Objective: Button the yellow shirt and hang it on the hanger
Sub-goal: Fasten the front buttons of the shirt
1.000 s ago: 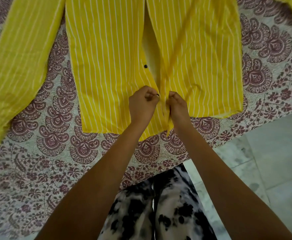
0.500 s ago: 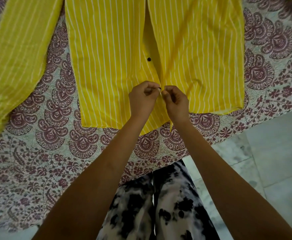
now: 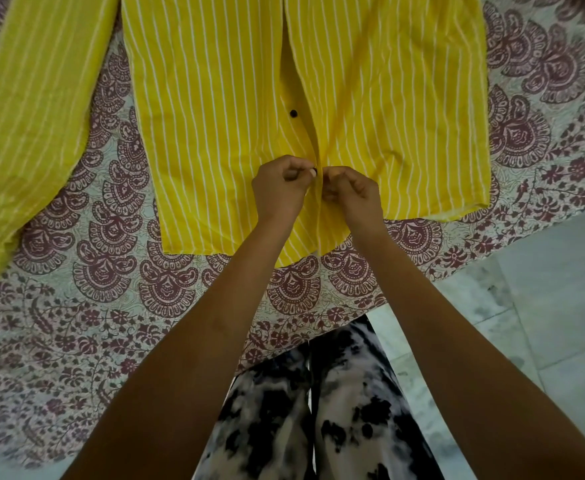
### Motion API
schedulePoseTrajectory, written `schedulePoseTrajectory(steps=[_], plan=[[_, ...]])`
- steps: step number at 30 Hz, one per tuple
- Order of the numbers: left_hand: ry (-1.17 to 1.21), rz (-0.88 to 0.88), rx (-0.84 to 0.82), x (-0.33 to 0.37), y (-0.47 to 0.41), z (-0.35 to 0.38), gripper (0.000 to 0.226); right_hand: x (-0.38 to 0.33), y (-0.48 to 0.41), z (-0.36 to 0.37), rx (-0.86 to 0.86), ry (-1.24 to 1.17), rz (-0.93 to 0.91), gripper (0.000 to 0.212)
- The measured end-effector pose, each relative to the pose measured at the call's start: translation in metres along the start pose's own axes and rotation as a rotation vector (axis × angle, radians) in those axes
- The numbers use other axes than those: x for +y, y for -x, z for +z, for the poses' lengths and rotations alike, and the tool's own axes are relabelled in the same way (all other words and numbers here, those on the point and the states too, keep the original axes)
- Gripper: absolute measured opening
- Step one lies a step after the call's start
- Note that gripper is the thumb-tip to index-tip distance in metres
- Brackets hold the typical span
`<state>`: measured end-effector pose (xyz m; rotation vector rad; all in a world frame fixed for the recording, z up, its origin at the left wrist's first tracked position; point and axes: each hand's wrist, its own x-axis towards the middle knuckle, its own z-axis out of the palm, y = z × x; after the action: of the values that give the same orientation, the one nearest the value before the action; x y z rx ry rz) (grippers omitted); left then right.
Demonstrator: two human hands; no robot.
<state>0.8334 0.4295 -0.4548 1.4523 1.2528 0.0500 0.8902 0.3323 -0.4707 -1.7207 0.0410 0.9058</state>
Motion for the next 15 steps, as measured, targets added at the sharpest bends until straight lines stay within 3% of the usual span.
schedulePoseTrajectory(steps=[6, 10, 15], plan=[[-0.012, -0.039, -0.039, 0.006, -0.001, 0.003, 0.015, -0.001, -0.008, -0.004, -0.028, -0.002, 0.009, 0.020], [0.041, -0.110, -0.054, 0.010, -0.002, 0.005, 0.016, 0.001, -0.007, 0.001, 0.065, 0.135, -0.089, 0.004], [0.285, -0.251, -0.104, 0.013, 0.004, 0.008, 0.010, -0.001, 0.005, 0.012, 0.179, 0.322, -0.231, 0.010]])
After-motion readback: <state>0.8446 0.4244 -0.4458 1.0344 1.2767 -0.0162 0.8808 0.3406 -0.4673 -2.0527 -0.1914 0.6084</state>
